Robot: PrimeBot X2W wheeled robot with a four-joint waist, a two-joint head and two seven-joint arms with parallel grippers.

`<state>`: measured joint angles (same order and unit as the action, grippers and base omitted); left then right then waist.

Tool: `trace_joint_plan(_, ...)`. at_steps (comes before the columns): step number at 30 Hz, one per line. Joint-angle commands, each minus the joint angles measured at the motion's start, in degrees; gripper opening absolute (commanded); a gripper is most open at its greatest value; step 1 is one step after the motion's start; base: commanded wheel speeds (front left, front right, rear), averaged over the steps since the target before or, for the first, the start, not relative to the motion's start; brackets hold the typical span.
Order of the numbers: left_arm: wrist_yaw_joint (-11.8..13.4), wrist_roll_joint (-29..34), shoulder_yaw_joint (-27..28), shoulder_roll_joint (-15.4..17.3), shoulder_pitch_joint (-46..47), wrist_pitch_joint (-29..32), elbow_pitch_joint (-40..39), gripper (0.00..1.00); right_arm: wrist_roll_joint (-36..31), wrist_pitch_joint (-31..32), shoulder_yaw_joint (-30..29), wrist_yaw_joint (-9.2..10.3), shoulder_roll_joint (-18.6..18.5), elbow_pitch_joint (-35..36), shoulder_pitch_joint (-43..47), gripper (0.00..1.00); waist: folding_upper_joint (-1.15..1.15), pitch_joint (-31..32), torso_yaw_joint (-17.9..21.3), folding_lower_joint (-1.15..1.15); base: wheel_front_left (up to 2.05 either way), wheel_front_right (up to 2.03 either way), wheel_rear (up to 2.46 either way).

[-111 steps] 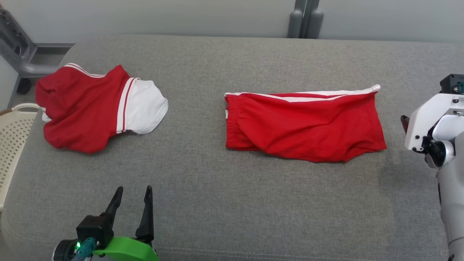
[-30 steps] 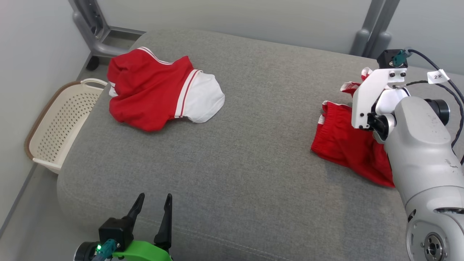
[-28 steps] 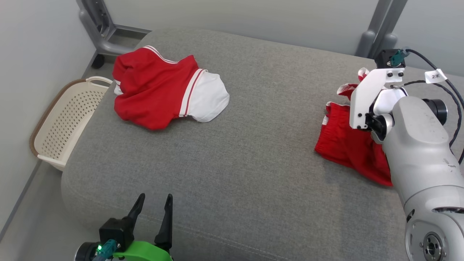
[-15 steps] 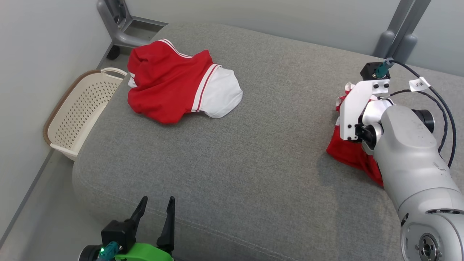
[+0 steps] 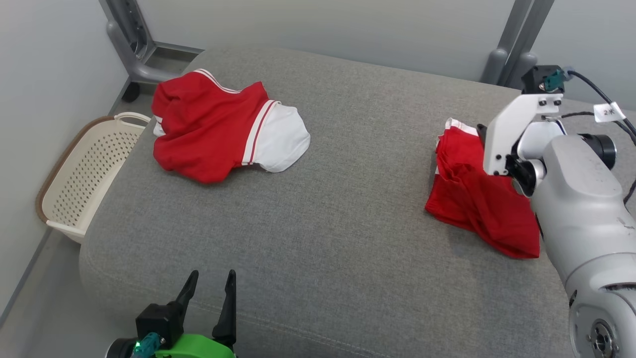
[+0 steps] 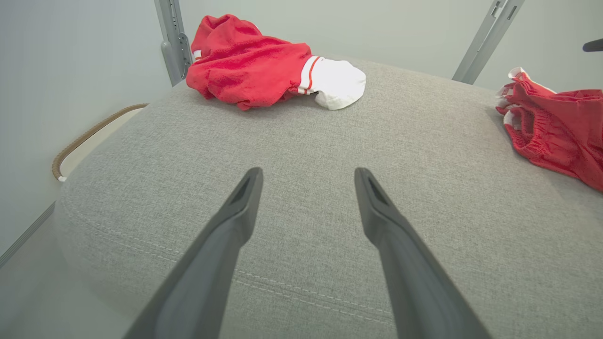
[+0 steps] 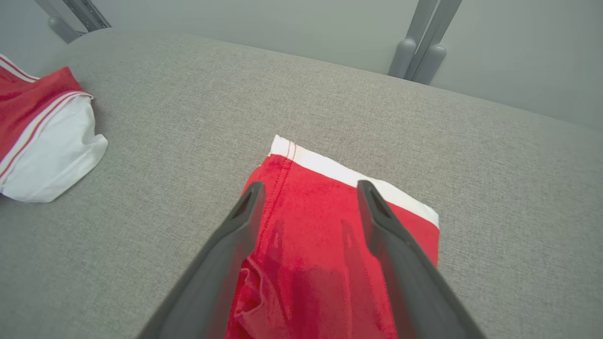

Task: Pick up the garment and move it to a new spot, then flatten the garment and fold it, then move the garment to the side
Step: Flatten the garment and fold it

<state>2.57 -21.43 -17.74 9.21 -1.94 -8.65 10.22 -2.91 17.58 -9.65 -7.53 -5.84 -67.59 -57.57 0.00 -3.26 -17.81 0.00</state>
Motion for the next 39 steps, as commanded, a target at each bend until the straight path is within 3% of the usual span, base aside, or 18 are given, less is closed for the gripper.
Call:
trace_joint_plan(1, 0.18, -0.13, -0.32, -0.10, 0.25, 0.21, -0.22, 1.00, 0.18, -1.67, 1.13, 0.08, -1.70, 0.13, 2.58, 1.00, 0.00, 0.85, 0.87, 0.00, 0.00, 0.00, 0.00)
trace_joint_plan(4, 0.13, -0.19, -0.59, -0.03, 0.33, 0.16, -0.44, 1.00, 0.82, -3.79, 1.52, 0.08, -3.59, -0.14, 5.08, 0.97, 0.00, 0.75, 0.93, 0.00, 0.00, 0.00, 0.00)
trace_joint_plan(5, 0.16, -0.23, -0.59, 0.03, 0.33, 0.01, -0.53, 1.00, 1.04, -4.44, 1.62, 0.08, -3.63, -0.21, 5.78, 0.56, 0.00, 0.55, 1.00, 0.00, 0.00, 0.00, 0.00)
trace_joint_plan(6, 0.16, -0.23, -0.59, 0.03, 0.33, 0.01, -0.53, 1.00, 1.04, -4.44, 1.62, 0.08, -3.63, -0.21, 5.78, 0.56, 0.00, 0.55, 1.00, 0.00, 0.00, 0.00, 0.00)
trace_joint_plan(8, 0.32, -0.25, -0.51, 0.18, 0.38, -0.09, -0.74, 1.00, 1.61, -5.68, 1.85, 0.06, -3.46, -0.25, 6.80, 0.00, 0.00, 0.01, 1.07, 0.00, 0.00, 0.00, 0.00)
trace_joint_plan(18, 0.23, -0.63, -0.71, -0.06, 2.07, -1.10, -0.09, 1.00, 4.15, -6.03, 6.97, 0.07, 0.28, -1.93, 9.09, 0.00, 0.00, -1.81, -0.50, 0.00, 0.00, 0.00, 0.00)
trace_joint_plan(28, 0.18, -1.38, -1.26, -0.43, 2.32, -1.61, 1.26, 1.00, 7.73, -3.54, 16.01, 0.06, 2.81, -2.99, 10.86, 0.00, 0.00, -1.35, -2.39, 0.00, 0.00, 0.00, 0.00)
trace_joint_plan(38, 0.98, -1.95, -0.90, 0.16, 0.95, -1.93, 1.73, 1.00, 21.32, 0.02, 27.79, 0.07, 2.83, 4.53, 11.77, 0.00, 0.00, 0.46, -1.89, 0.00, 0.00, 0.00, 0.00)
trace_joint_plan(39, 1.01, -1.91, -0.83, 0.26, 0.81, -1.93, 1.67, 1.00, 22.40, 0.64, 28.12, 0.07, 2.82, 5.00, 11.36, 0.36, 0.00, 0.73, -1.59, 0.00, 0.00, 0.00, 0.00)
